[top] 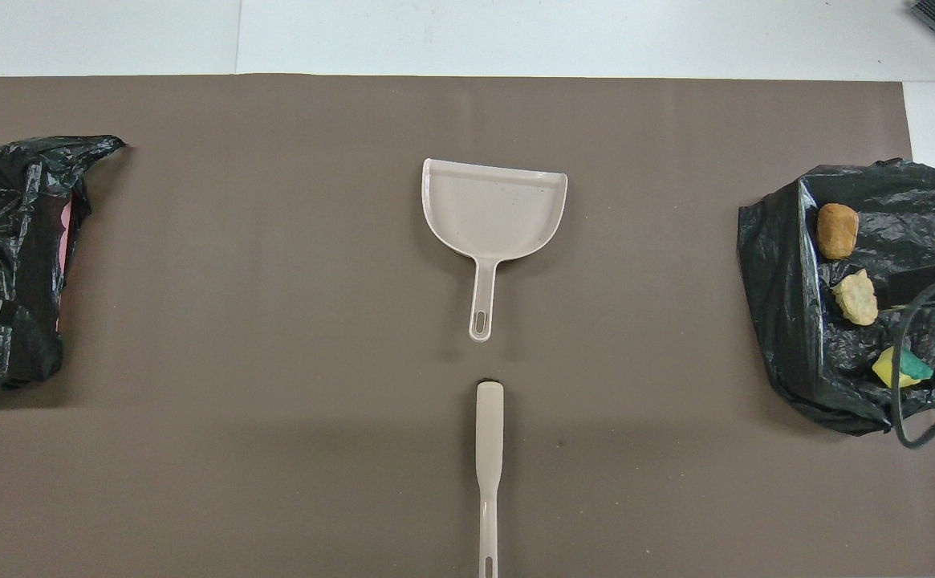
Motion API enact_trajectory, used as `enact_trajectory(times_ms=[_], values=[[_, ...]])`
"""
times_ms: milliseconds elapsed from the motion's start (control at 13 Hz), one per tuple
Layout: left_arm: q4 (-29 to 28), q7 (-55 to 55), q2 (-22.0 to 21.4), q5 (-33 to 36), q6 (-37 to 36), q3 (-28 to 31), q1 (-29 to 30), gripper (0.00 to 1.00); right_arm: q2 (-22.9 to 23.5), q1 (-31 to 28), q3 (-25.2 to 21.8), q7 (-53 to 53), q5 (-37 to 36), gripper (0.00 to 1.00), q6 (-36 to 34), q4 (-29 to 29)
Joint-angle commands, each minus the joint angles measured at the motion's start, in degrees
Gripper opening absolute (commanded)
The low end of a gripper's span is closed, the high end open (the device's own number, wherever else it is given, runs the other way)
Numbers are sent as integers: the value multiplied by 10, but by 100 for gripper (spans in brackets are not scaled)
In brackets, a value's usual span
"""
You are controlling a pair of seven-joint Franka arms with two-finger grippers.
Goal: Sweep and dump trash in bin
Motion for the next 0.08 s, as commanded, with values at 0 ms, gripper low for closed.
enact_trajectory(times_ms=[0], values=[[-19,2,-14,-5,10,-1,5,100,-10,-2,2,-13,-7,100,12,-15]])
